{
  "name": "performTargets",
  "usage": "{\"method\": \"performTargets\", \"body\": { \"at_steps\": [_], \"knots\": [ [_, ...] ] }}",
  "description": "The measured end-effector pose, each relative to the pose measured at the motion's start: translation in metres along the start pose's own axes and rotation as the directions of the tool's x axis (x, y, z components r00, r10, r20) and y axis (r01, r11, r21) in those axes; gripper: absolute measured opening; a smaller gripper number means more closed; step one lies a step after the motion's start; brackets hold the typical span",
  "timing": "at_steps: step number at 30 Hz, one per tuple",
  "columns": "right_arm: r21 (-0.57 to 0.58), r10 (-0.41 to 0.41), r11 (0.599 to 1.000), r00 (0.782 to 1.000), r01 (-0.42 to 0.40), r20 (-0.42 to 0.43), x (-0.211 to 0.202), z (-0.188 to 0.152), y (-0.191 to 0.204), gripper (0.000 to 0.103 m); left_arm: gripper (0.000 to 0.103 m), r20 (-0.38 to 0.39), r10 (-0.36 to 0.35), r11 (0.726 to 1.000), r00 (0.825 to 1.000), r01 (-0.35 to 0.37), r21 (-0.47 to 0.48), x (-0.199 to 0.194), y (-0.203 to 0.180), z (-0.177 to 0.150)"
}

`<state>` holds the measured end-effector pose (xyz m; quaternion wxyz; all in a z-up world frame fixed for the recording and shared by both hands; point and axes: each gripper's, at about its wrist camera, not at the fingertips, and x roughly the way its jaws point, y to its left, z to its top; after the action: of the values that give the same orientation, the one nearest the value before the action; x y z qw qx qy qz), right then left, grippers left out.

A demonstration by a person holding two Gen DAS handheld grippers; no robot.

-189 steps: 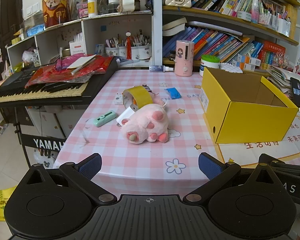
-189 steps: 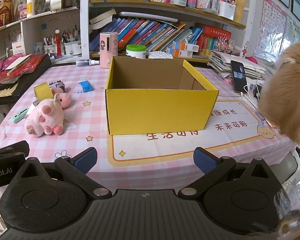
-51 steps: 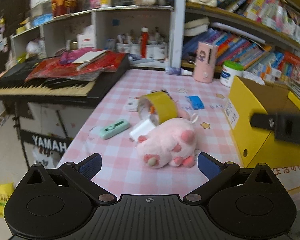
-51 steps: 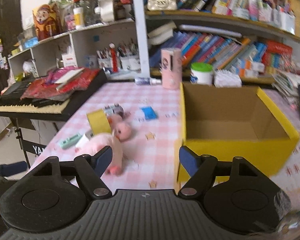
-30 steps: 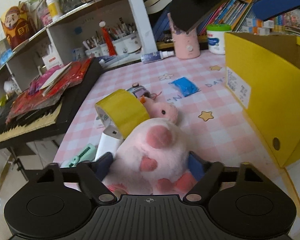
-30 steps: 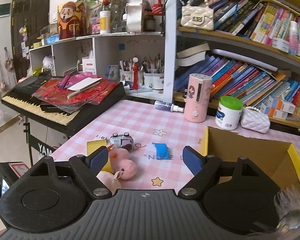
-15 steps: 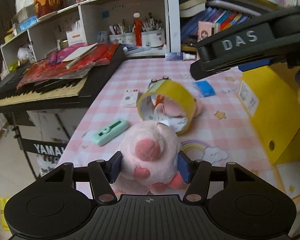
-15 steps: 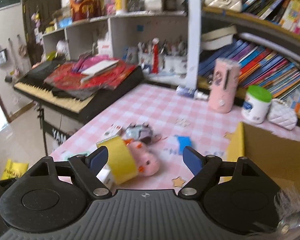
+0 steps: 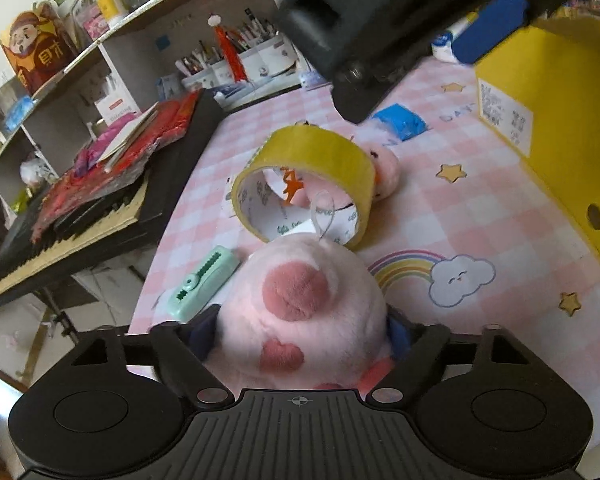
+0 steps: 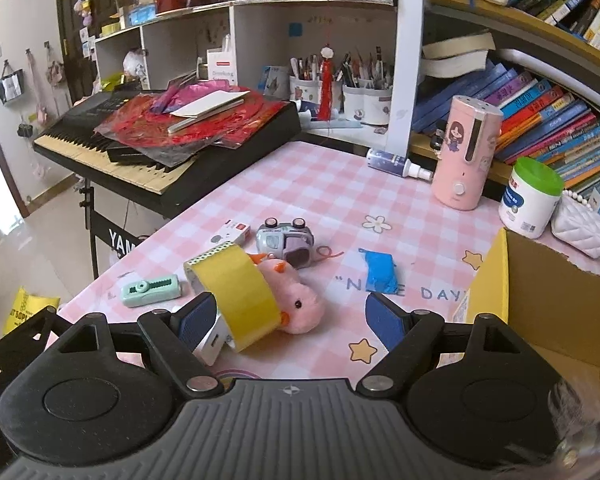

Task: Organize objects
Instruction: 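Grasp the white charger plug with the right gripper while the left gripper holds the pig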

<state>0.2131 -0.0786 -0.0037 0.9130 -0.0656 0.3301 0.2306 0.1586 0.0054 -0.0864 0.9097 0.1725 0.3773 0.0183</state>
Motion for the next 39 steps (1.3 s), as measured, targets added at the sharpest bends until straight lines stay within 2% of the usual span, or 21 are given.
{"method": "performTargets", "body": {
  "at_steps": [4, 7, 8, 9, 11, 13, 15, 19, 27, 35, 39],
  "knots": [
    [0.020, 0.008, 1.000, 1.000, -0.008, -0.009, 0.003, 0.000, -0.004, 0.081, 0.070, -0.002, -0.019, 0.994, 1.000, 0.018, -0.103, -0.018, 0.020, -0.005],
    [0.029, 0.025, 0.999, 0.999, -0.024, -0.021, 0.007, -0.003, -0.002, 0.081, 0.070, -0.040, -0.014, 0.964, 0.999, 0.003, -0.267, -0.032, 0.050, -0.018],
    [0.035, 0.034, 0.999, 0.999, -0.033, -0.028, 0.009, -0.005, 0.000, 0.081, 0.070, -0.053, -0.014, 0.947, 0.998, -0.004, -0.321, -0.035, 0.059, -0.022],
    [0.042, 0.043, 0.998, 0.998, -0.041, -0.037, 0.011, -0.006, 0.002, 0.080, 0.070, -0.064, -0.014, 0.919, 0.998, -0.012, -0.395, -0.039, 0.070, -0.029],
    [0.048, 0.073, 0.996, 0.995, -0.070, -0.062, 0.017, -0.011, 0.009, 0.075, 0.070, -0.070, -0.020, 0.847, 0.997, -0.020, -0.531, -0.048, 0.092, -0.043],
    [0.034, 0.118, 0.993, 0.989, -0.116, -0.086, 0.024, -0.015, 0.019, 0.071, 0.070, -0.065, -0.011, 0.789, 0.998, -0.031, -0.613, -0.054, 0.110, -0.051],
    [-0.003, 0.150, 0.989, 0.984, -0.151, -0.094, 0.031, -0.020, 0.034, 0.069, 0.070, -0.057, 0.011, 0.767, 0.998, -0.045, -0.640, -0.062, 0.120, -0.055],
    [-0.069, 0.114, 0.990, 0.989, -0.121, -0.098, 0.049, -0.026, 0.060, 0.069, 0.071, -0.044, 0.032, 0.776, 0.999, -0.053, -0.628, -0.076, 0.119, -0.054],
    [0.008, 0.045, 0.999, 0.990, -0.044, -0.137, 0.076, -0.034, 0.075, 0.070, 0.071, -0.049, 0.024, 0.805, 0.999, -0.048, -0.592, -0.087, 0.118, -0.055],
    [-0.002, 0.000, 1.000, 0.988, 0.000, -0.151, 0.093, -0.043, 0.095, 0.073, 0.071, -0.043, 0.012, 0.825, 0.999, -0.034, -0.564, -0.098, 0.119, -0.062],
    [-0.042, -0.005, 0.999, 0.992, 0.000, -0.128, 0.082, -0.047, 0.110, 0.074, 0.071, -0.035, 0.005, 0.827, 0.999, -0.024, -0.562, -0.103, 0.123, -0.069]
  ]
}}
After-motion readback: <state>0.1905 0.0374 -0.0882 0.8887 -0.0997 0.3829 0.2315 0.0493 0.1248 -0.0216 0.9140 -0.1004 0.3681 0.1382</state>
